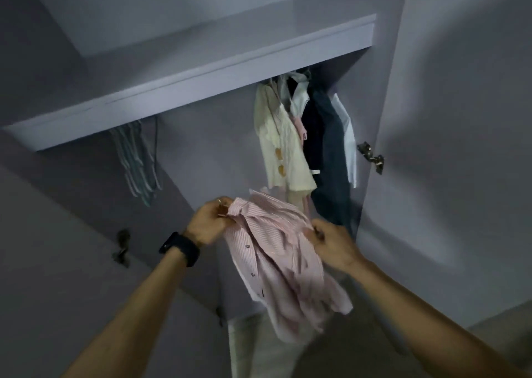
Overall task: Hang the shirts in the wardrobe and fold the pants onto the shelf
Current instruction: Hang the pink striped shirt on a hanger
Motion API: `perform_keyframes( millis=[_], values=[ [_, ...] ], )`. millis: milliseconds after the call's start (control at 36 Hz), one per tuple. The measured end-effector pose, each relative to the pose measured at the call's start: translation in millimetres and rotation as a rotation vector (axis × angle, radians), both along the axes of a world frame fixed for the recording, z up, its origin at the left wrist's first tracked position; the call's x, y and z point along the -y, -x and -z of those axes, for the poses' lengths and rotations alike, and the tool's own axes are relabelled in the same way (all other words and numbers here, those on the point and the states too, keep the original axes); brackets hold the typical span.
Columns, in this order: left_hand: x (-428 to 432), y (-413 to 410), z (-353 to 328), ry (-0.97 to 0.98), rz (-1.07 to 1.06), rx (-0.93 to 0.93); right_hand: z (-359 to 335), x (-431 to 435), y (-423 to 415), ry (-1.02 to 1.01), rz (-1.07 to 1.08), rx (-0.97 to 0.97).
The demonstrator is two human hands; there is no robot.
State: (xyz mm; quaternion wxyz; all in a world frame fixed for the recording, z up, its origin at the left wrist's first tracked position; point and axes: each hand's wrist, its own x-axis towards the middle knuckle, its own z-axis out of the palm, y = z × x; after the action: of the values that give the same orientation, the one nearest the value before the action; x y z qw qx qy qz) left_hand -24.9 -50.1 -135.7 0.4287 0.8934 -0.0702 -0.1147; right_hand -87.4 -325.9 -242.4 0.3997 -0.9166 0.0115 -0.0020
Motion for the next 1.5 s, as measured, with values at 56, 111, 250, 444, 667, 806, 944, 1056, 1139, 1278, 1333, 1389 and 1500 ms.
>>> perform_keyframes(
  millis=[56,111,250,444,667,806,944,1056,1139,1278,1333,1389,1500],
  values=[
    [-27,11,4,-0.07,-0.122,-0.015,-13,-6,-12,-0.075,-0.004,0.054],
    [-44,20,13,-0.129,-0.171,-0.057,-29,-11,-24,-0.117,-0.029,0.089],
    [-47,40,18,-0.072,-0.255,-0.101,-73,-37,-48,-0.147,-0.172,0.189],
    [-9,48,31,0.398,-0.306,-0.054,-110,-70,-68,-0.058,-0.335,0.208],
    [-43,37,4,-0.091,-0.391,0.41,-120,-66,-85,0.026,-0.332,0.192],
    [-64,29,-43,-0.513,-0.368,0.492,-97,-65,-75,0.021,-0.366,0.134],
    [-55,23,-63,-0.441,-0.33,0.358,-89,-76,-68,-0.041,-0.356,0.147],
    [-55,17,-64,0.162,-0.235,-0.009,-94,-79,-71,-0.064,-0.351,0.217],
    [-58,16,-49,-0.151,-0.123,0.04,-99,-77,-77,-0.062,-0.323,0.22],
    [-68,18,-36,-0.5,-0.123,0.246,-101,-65,-83,-0.065,-0.304,0.215],
    [-70,18,-33,-0.632,-0.106,0.238,-101,-63,-82,-0.052,-0.309,0.211],
    [-67,19,-32,-0.703,-0.102,0.248,-102,-62,-83,-0.052,-0.3,0.22],
    [-58,18,-32,-0.655,-0.129,0.281,-110,-60,-89,-0.055,-0.263,0.252]
  ],
)
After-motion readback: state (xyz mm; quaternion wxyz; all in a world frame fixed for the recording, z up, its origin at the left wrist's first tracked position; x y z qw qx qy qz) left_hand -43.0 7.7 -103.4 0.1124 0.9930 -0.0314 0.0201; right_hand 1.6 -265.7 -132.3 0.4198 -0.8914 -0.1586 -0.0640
